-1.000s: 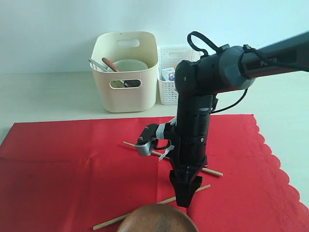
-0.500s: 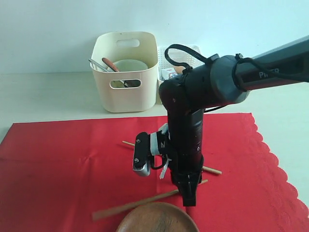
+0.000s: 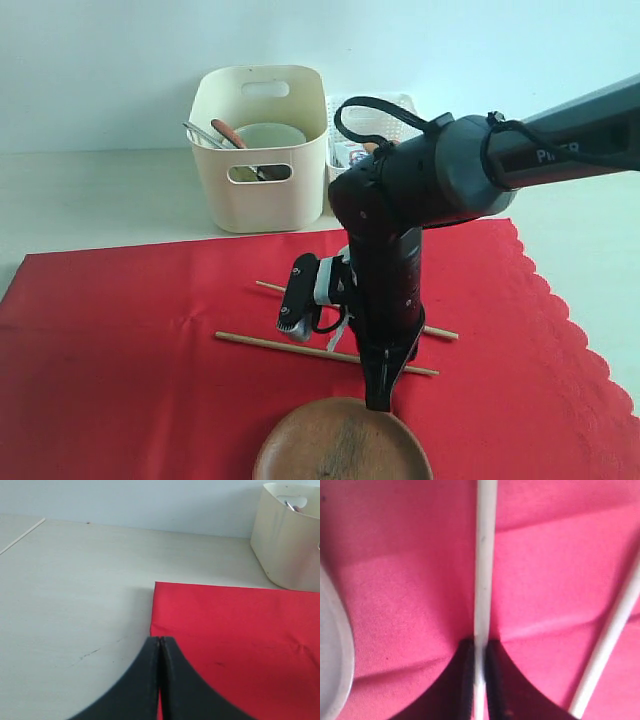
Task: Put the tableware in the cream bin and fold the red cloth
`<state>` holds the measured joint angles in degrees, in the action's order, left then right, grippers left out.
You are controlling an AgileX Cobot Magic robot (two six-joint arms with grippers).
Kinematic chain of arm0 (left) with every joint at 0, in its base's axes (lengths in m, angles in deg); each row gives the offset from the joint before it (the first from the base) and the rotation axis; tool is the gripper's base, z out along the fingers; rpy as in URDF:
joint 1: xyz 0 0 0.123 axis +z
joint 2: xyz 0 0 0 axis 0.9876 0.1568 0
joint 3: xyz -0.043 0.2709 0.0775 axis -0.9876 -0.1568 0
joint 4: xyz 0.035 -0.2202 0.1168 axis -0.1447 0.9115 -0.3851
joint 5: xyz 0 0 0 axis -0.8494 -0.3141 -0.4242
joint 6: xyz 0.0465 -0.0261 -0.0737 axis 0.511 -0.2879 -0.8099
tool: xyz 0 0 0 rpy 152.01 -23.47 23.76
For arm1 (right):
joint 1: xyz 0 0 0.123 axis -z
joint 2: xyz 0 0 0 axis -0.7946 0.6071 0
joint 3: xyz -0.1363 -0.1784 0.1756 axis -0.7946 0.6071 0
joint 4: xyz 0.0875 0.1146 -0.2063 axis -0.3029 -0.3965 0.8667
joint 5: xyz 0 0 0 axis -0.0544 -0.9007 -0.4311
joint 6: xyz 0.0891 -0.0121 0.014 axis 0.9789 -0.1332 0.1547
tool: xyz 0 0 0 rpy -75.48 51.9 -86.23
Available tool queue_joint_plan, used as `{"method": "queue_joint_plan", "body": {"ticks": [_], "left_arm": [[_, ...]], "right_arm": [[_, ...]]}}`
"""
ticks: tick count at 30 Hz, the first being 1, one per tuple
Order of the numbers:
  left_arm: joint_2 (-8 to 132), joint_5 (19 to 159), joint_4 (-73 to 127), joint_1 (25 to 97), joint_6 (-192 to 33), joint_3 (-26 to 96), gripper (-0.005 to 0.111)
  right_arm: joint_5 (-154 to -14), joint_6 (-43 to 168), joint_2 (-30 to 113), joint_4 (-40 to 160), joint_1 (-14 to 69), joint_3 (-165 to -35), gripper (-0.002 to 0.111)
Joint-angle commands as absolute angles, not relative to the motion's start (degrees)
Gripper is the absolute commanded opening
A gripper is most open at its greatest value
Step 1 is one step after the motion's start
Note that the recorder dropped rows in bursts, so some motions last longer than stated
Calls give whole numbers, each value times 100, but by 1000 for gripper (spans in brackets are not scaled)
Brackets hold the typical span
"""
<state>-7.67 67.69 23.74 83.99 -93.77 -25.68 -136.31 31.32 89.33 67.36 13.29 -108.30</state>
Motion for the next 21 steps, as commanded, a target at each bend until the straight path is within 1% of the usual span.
{"method": "queue_joint_plan", "body": {"ticks": [1, 8, 13, 21], "left_arm": [[-799, 6838, 2341, 8372, -9376, -2564, 1], [-799, 6838, 2341, 8372, -9376, -2564, 1], [-799, 6838, 2341, 8372, -9376, -2564, 1], [-799, 6838, 2341, 8372, -9376, -2564, 1]], "right_arm": [[-13391, 3392, 8983, 7051, 1541, -10719, 0], [-13432, 3424, 8551, 6809, 1598, -10719, 0], [-13498, 3433, 8337, 6989, 1598, -10719, 0], [-12779, 3433, 8488, 7022, 1915, -10719, 0]]}}
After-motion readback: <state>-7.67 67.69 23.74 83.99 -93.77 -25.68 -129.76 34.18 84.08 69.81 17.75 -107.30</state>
